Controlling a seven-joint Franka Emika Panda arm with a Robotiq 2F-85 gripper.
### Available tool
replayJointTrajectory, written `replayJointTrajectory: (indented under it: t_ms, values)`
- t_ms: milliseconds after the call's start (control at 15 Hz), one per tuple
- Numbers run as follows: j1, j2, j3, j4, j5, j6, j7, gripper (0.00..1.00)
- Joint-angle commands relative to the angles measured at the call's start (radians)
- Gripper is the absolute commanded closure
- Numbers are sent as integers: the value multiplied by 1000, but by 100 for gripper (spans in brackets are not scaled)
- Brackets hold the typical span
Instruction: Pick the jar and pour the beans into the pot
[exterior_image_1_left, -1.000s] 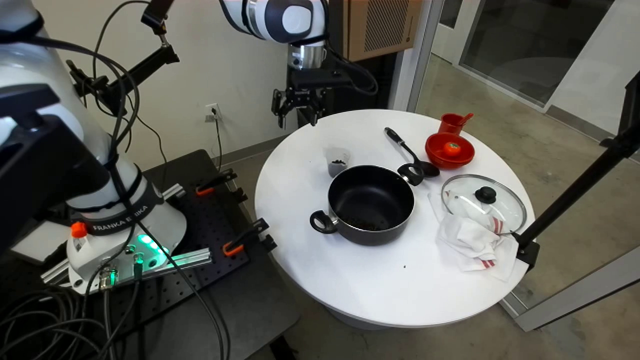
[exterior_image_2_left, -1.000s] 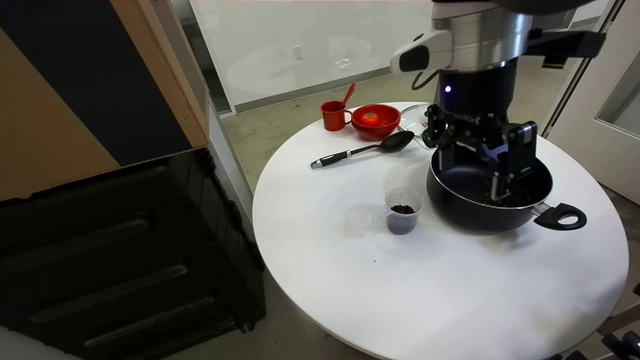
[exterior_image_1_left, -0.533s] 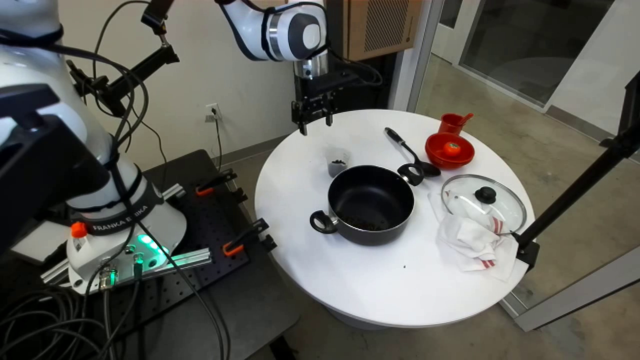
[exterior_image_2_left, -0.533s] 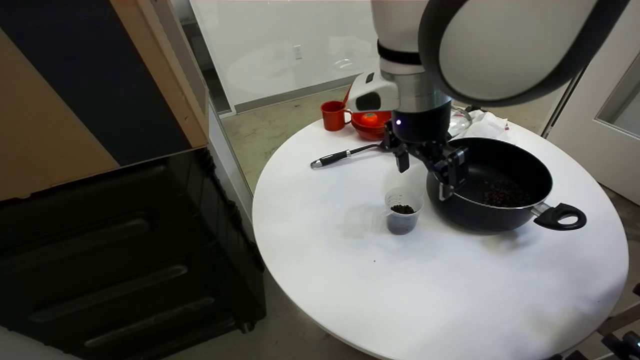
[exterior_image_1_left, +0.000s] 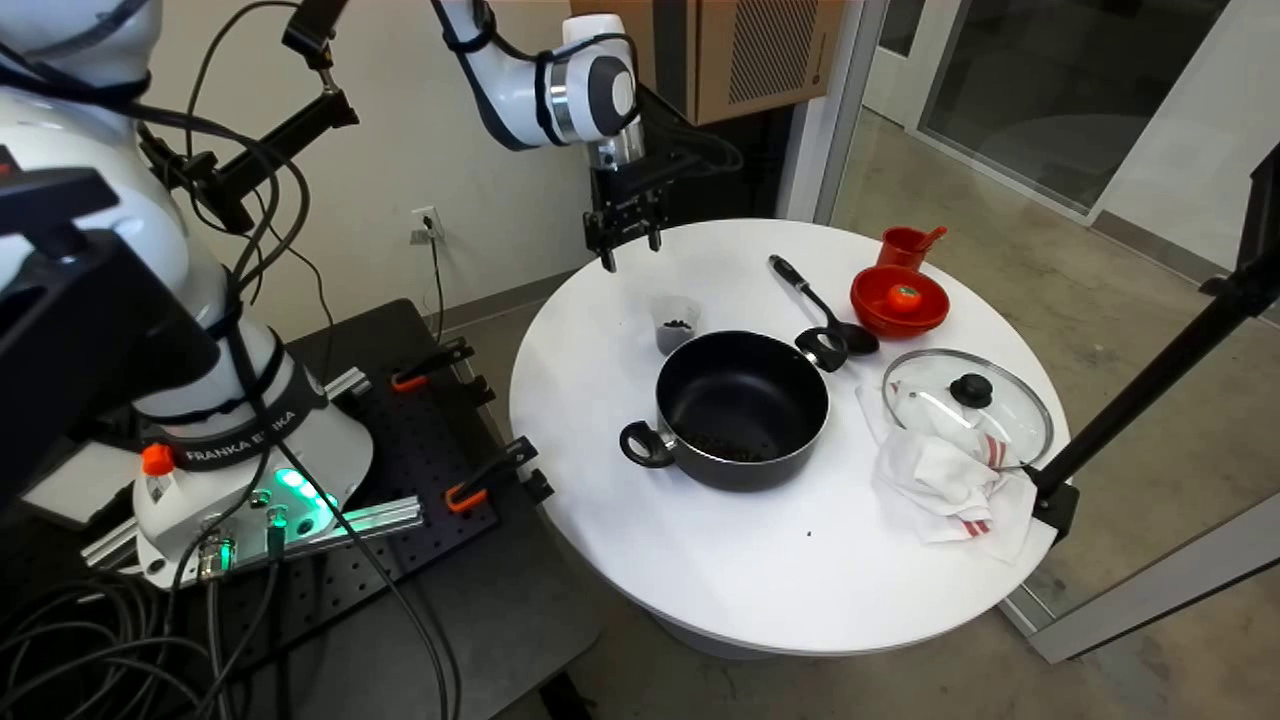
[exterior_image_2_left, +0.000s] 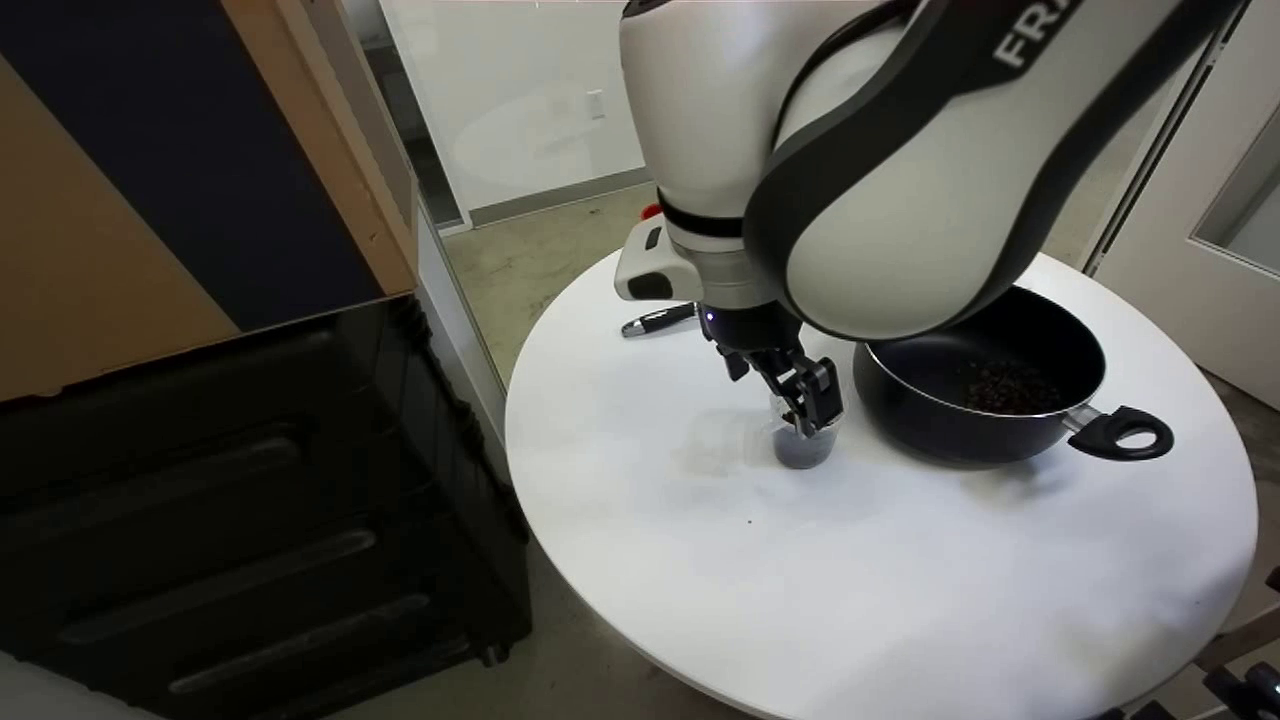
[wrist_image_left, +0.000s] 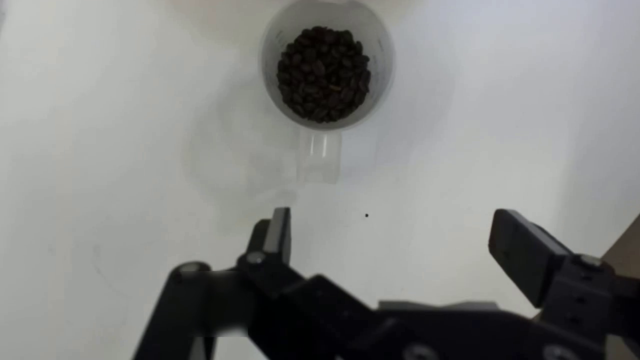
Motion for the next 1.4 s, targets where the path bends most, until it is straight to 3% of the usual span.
replayJointTrajectory:
  t_ms: [0, 533, 1333]
  values:
    - [6, 57, -17, 97, -43, -12, 37, 0]
    - [-1, 153, -58, 173, -67, -45, 47, 0]
    - [-10, 226, -46, 225, -56, -111, 42, 0]
